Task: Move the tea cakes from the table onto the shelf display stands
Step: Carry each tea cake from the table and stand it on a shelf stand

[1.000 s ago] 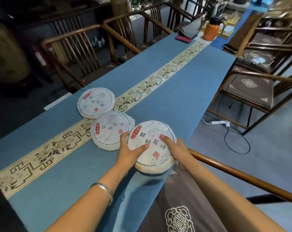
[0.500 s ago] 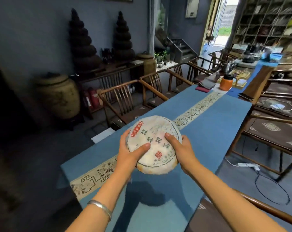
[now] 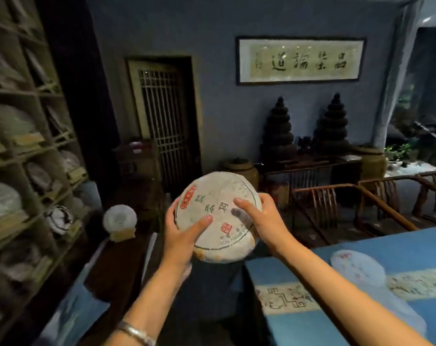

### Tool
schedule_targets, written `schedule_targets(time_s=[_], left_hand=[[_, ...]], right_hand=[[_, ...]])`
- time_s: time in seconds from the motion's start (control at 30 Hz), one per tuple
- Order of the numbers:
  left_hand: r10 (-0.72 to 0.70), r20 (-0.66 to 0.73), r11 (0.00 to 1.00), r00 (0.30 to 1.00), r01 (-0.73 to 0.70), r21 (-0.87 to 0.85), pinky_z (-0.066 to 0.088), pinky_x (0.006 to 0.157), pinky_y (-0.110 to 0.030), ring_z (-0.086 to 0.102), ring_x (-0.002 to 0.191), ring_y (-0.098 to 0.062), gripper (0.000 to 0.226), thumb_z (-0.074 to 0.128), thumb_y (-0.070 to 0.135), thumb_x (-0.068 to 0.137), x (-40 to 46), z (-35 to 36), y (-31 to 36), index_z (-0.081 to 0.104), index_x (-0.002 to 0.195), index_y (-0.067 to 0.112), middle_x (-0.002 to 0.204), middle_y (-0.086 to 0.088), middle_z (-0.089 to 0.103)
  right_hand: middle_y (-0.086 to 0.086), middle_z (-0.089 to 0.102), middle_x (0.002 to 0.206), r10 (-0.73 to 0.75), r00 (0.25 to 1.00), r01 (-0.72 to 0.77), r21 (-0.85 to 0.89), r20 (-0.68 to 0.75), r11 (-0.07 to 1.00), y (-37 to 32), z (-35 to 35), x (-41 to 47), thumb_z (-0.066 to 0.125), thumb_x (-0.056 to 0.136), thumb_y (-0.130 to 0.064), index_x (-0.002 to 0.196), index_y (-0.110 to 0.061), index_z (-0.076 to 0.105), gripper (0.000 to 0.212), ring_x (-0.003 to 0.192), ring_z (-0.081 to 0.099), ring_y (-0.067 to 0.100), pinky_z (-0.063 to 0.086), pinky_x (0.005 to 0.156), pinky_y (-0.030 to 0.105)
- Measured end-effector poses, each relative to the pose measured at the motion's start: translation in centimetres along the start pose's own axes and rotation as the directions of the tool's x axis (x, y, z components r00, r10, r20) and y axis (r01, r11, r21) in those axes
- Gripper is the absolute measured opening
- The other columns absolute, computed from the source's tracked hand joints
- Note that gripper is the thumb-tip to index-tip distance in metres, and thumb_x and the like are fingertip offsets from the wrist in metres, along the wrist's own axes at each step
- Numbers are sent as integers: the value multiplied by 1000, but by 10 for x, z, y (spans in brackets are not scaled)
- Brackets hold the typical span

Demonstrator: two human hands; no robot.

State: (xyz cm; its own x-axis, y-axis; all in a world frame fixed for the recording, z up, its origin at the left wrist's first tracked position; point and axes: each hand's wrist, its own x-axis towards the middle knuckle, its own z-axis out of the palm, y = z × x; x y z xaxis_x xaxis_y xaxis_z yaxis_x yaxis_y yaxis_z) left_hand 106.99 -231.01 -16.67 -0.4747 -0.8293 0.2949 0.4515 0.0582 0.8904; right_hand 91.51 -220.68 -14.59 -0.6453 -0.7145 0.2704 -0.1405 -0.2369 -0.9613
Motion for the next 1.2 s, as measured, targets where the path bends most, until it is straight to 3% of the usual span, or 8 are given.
schedule_targets(time_s=[0.07,0.17,0.33,0.53,0.7,0.87,1.03,1.2], left_hand=[[75,-91,997,993,-75,3,60,83,-42,67,112,-20,90,89,16,52,-1,-46,37,52,132,33,126,-1,66],[170,-185,985,968,-161,61,61,71,-35,70,104,-17,86,91,10,57,-12,-106,92,54,129,38,119,4,70],[271,-261,956,927,-227,185,61,74,-43,71,102,-20,87,90,11,55,-39,-177,162,55,127,44,116,4,72],[323,-344,926,882,-220,308,61,71,-40,72,100,-24,76,88,8,57,-72,-225,214,59,124,30,112,-2,74],[323,-456,917,829,-154,369,61,78,-43,72,101,-27,75,91,20,48,-103,-245,241,64,118,22,110,-6,75],[333,-602,930,726,-146,338,55,91,-54,70,105,-29,78,89,25,51,-134,-256,261,61,123,19,113,-9,74],[401,-759,912,513,-147,383,62,73,-39,73,91,-14,80,89,41,58,-178,-247,276,52,128,34,113,3,73],[471,-771,879,428,-159,449,61,71,-37,66,110,-23,85,87,38,65,-228,-231,275,39,135,41,127,1,63]], right_hand=[[11,65,121,-52,992,50,25,116,998,-12,58,1,82,76,-35,126,-7,49,66,106,69,21,60,88,41],[7,63,125,-98,956,72,103,276,992,-27,133,-8,83,76,-30,129,-14,43,68,110,67,22,59,88,46],[16,62,129,-147,859,12,268,490,963,-41,224,-17,84,75,-25,136,-12,40,76,112,67,33,55,92,57],[6,68,120,-210,769,-65,401,604,914,-50,304,-40,82,71,-32,129,-24,44,70,102,72,23,62,76,39],[5,75,110,-266,635,-163,463,725,871,-60,346,-56,80,73,-29,121,-28,57,53,94,75,26,62,65,32],[8,75,113,-276,562,-316,511,780,799,-65,385,-79,83,70,-29,122,-25,62,56,99,73,30,62,69,39],[2,73,119,-302,527,-435,557,794,707,-83,423,-111,85,66,-35,127,-28,62,66,106,71,23,61,77,43],[-1,72,122,-344,455,-475,551,821,686,-96,446,-159,81,73,-31,130,-26,58,61,109,70,19,61,79,39]])
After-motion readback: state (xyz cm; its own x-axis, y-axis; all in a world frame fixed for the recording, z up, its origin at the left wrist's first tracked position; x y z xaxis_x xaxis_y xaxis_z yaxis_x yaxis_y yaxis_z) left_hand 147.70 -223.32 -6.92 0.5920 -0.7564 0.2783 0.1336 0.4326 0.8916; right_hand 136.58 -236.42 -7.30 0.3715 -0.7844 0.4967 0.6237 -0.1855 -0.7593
